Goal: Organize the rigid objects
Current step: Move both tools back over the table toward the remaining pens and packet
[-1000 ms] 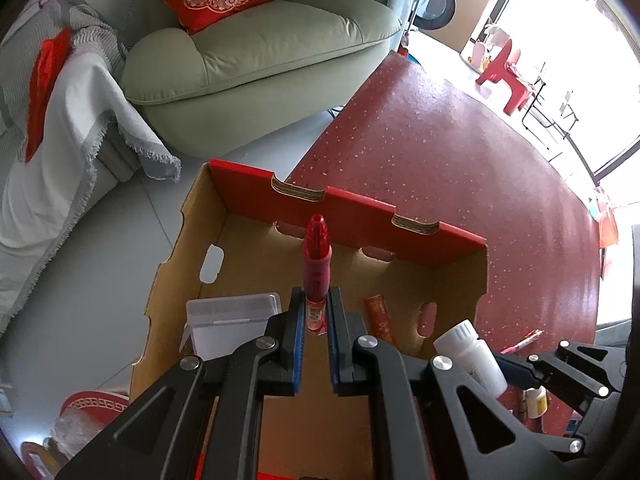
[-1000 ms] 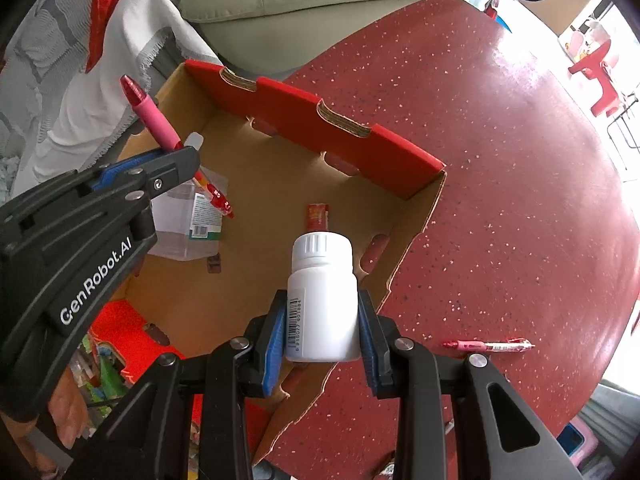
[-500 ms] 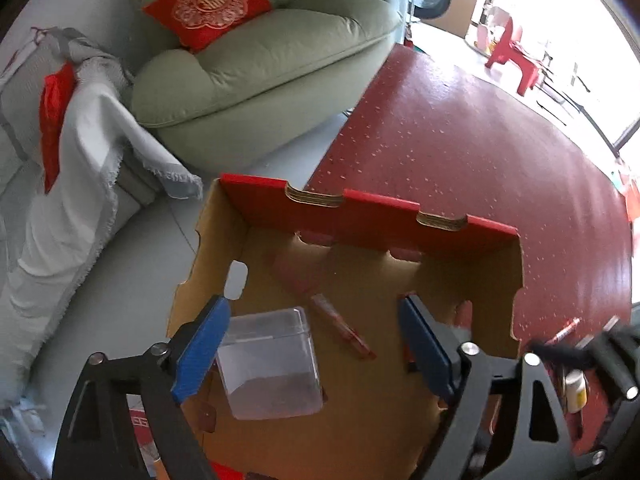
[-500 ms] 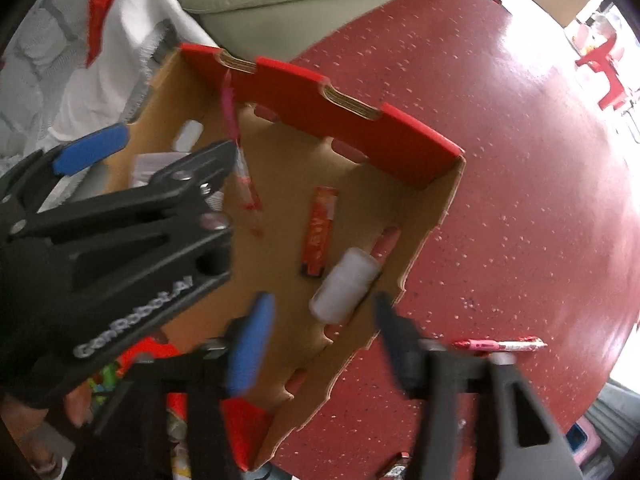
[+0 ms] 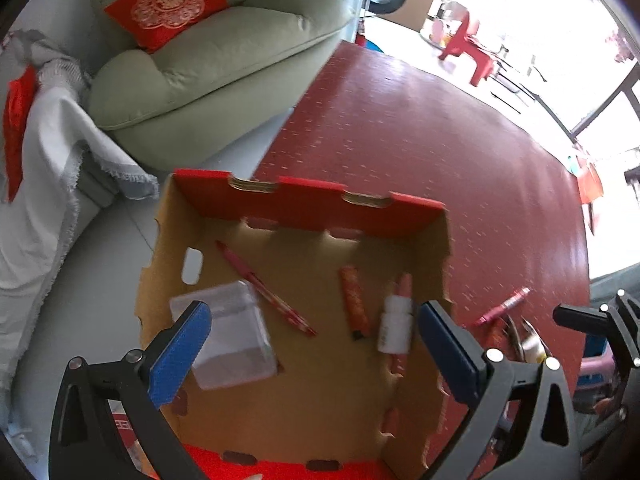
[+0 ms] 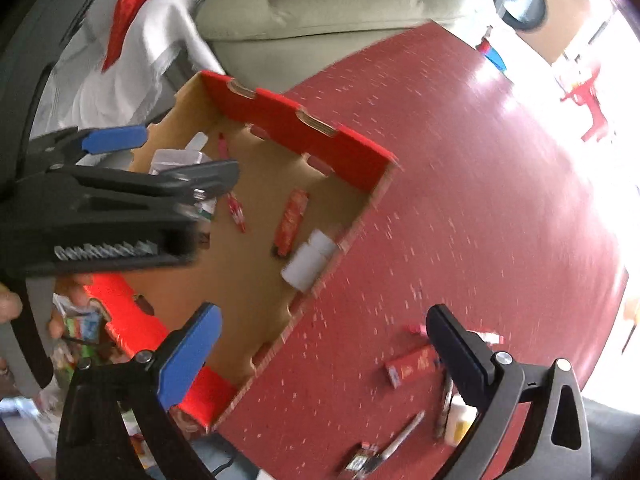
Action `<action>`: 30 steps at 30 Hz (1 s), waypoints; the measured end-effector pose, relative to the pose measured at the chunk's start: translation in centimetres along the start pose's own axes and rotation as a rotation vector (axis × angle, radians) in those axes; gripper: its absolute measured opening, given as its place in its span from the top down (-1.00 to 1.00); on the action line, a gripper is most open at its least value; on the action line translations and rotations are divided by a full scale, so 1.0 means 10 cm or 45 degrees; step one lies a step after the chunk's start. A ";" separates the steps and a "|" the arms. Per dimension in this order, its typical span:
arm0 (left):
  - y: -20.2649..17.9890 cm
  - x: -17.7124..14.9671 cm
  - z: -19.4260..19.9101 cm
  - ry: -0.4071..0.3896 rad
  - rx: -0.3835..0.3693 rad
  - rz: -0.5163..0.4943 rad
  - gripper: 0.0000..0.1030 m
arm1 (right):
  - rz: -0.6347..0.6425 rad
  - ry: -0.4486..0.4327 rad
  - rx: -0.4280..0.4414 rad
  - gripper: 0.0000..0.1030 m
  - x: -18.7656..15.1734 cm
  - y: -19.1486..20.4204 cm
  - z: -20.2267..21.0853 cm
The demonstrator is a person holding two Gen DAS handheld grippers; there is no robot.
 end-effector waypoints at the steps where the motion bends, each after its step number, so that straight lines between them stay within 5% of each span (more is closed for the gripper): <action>1: -0.08 -0.05 0.03 0.014 -0.021 -0.008 -1.00 | -0.038 0.000 0.012 -1.00 -0.10 -0.07 0.04; 7: -0.68 -0.38 0.13 0.079 -0.107 -0.138 -1.00 | -0.407 0.078 -0.008 -1.00 -0.96 -0.76 0.10; 11: -1.20 -0.62 0.12 0.149 -0.179 -0.255 -1.00 | -0.770 0.250 -0.010 -1.00 -1.86 -1.26 -0.09; 17: -1.96 -1.09 -0.08 0.299 -0.244 -0.417 -1.00 | -1.131 0.385 0.032 -1.00 -2.83 -1.54 -0.23; 22: -2.27 -1.57 -0.53 0.467 -0.140 -0.528 -1.00 | -1.169 0.412 0.068 -1.00 -3.10 -1.55 -0.30; 30: -2.24 -2.04 -0.94 0.528 -0.013 -0.514 -1.00 | -1.144 0.437 0.102 -1.00 -3.35 -1.49 -0.39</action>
Point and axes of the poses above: each gripper's, at about its wrist camera, not at the fingertips, and z roughly against the way its jaws point, y to its left, x to its top, the point moved 7 cm from there along -z, roughly the way its jaws point, and after that the axes turned 5 degrees about z, right-handed, at the moved point
